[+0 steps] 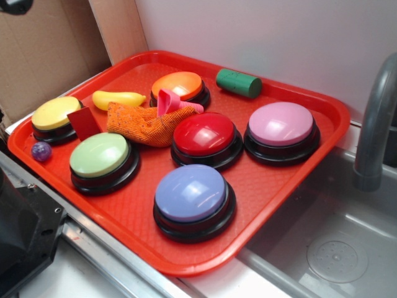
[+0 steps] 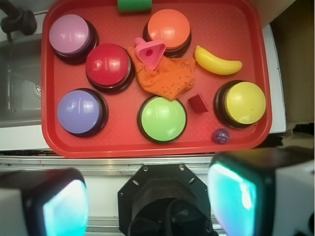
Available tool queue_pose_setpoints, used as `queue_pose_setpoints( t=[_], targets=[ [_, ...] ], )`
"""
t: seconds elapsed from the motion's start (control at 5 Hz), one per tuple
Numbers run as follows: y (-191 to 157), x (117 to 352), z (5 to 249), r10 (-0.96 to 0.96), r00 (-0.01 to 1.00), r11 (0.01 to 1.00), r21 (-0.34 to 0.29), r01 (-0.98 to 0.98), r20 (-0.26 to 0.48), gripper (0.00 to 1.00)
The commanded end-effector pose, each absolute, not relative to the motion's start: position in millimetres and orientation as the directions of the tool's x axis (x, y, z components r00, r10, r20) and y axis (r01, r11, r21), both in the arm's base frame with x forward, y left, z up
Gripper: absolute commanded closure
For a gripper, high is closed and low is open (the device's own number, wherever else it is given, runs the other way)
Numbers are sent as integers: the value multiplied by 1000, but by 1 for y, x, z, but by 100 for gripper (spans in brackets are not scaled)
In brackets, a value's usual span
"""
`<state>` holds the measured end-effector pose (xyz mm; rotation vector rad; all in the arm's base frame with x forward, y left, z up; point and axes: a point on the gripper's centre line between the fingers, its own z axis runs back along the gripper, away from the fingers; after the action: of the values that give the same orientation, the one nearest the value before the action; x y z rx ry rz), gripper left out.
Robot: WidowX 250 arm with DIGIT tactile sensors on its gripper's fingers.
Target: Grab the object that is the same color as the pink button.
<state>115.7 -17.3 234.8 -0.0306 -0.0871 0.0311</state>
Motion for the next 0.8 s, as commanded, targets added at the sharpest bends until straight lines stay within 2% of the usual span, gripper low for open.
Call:
queue_pose_setpoints(
  t=[0.0, 0.2, 0.4, 0.6],
  targets=[
    [-17, 116, 235, 32, 996, 999, -32, -30, 86, 0],
    [-11, 128, 233, 202, 973, 979, -53, -197, 110, 0],
    [-1, 153, 227, 427, 900, 904, -79, -421, 88, 0],
    [4, 177, 214, 574, 813, 819, -80, -568, 96, 0]
  ],
)
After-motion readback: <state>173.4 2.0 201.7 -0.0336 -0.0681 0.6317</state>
